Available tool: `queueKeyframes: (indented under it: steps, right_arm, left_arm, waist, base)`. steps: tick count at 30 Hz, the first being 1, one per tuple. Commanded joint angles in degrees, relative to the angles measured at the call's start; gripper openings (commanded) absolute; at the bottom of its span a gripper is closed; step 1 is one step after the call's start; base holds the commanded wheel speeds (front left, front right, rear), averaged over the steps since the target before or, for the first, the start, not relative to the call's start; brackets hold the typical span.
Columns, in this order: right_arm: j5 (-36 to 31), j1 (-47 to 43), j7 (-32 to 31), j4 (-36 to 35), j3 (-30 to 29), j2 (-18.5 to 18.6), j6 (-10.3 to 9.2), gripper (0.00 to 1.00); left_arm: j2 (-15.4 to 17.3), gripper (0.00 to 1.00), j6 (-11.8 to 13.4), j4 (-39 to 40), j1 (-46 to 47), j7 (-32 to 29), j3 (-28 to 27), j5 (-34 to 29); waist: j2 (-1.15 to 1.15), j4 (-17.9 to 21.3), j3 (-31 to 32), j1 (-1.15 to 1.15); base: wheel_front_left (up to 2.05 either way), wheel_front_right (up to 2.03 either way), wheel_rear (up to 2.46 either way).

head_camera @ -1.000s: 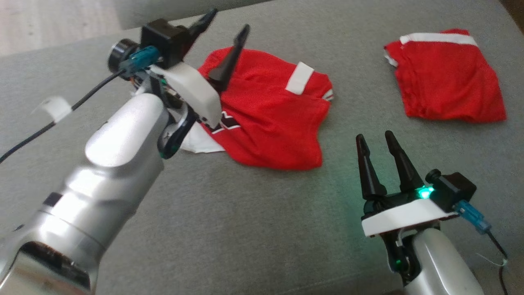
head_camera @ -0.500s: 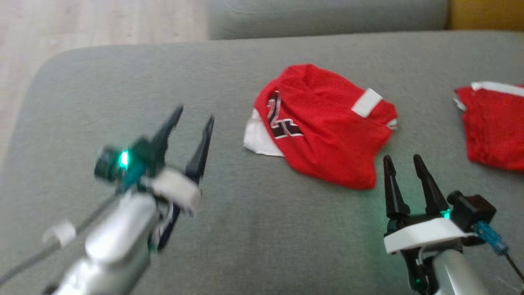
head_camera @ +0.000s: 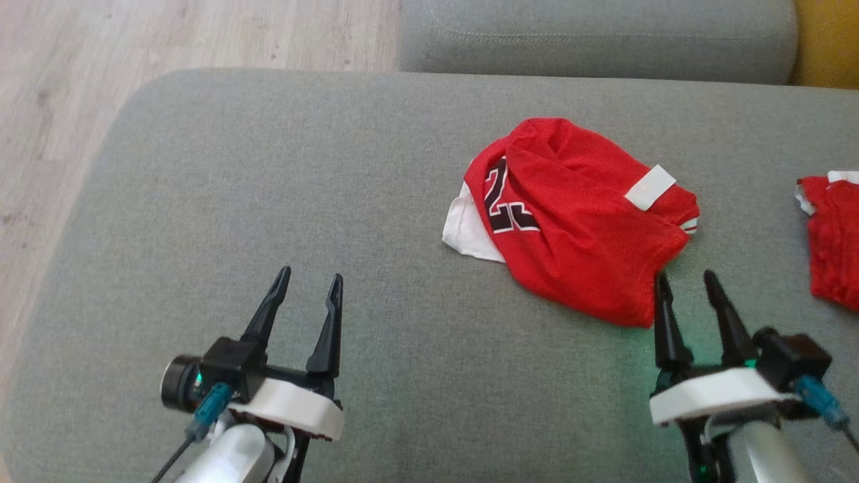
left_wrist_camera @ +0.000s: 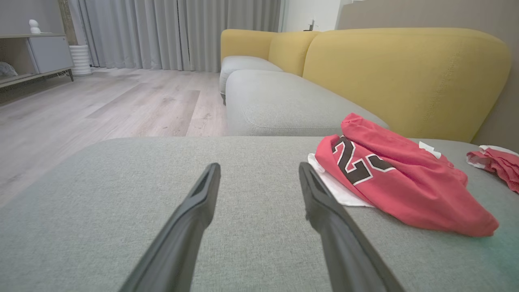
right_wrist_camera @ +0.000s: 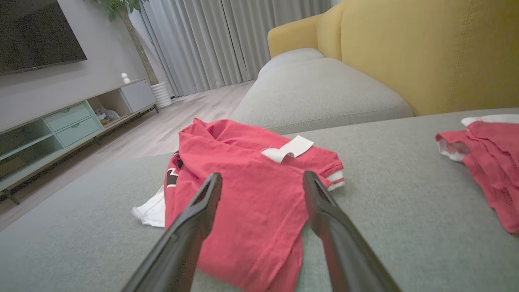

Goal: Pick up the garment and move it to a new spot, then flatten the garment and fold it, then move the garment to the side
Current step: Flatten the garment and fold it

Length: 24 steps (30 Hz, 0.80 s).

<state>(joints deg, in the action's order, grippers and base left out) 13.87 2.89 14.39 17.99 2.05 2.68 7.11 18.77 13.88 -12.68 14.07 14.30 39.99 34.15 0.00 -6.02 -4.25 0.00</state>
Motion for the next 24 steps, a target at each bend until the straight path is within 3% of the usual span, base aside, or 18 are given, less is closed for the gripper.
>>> queueKeyframes:
  steps: [1, 8, 14, 24]
  right_arm:
    - [-0.4, 3.1, 0.6, -1.8, 1.1, 0.2, 0.37, 1.0]
    - [-3.1, 10.4, -0.8, 2.6, -2.4, 0.2, 0.37, 1.0]
    - [-4.0, 17.3, -4.3, 13.0, -6.3, 0.2, 0.37, 1.0]
    - [-3.1, 24.1, -0.9, 26.0, -7.5, 0.2, 0.37, 1.0]
  left_arm:
    - [0.7, 1.0, -0.2, 1.7, 2.7, 0.7, -2.7, -0.5]
    - [0.1, 1.0, -2.1, 0.9, 4.1, 0.7, -3.4, -2.5]
    - [-1.3, 1.0, -3.2, -0.2, 5.3, 0.7, -3.8, -3.1]
    - [-2.5, 1.0, -4.5, -1.9, 6.4, 0.7, -4.7, -4.6]
  waist:
    - [0.0, -0.1, -0.4, 0.0]
    - [0.0, -0.1, -3.6, 0.0]
    - [0.0, -0.8, -6.5, 0.0]
    - [0.0, -1.6, -8.0, 0.0]
  base:
    - [0.0, 0.0, 0.0]
    - [0.0, 0.0, 0.0]
    - [0.0, 0.0, 0.0]
    - [0.0, 0.0, 0.0]
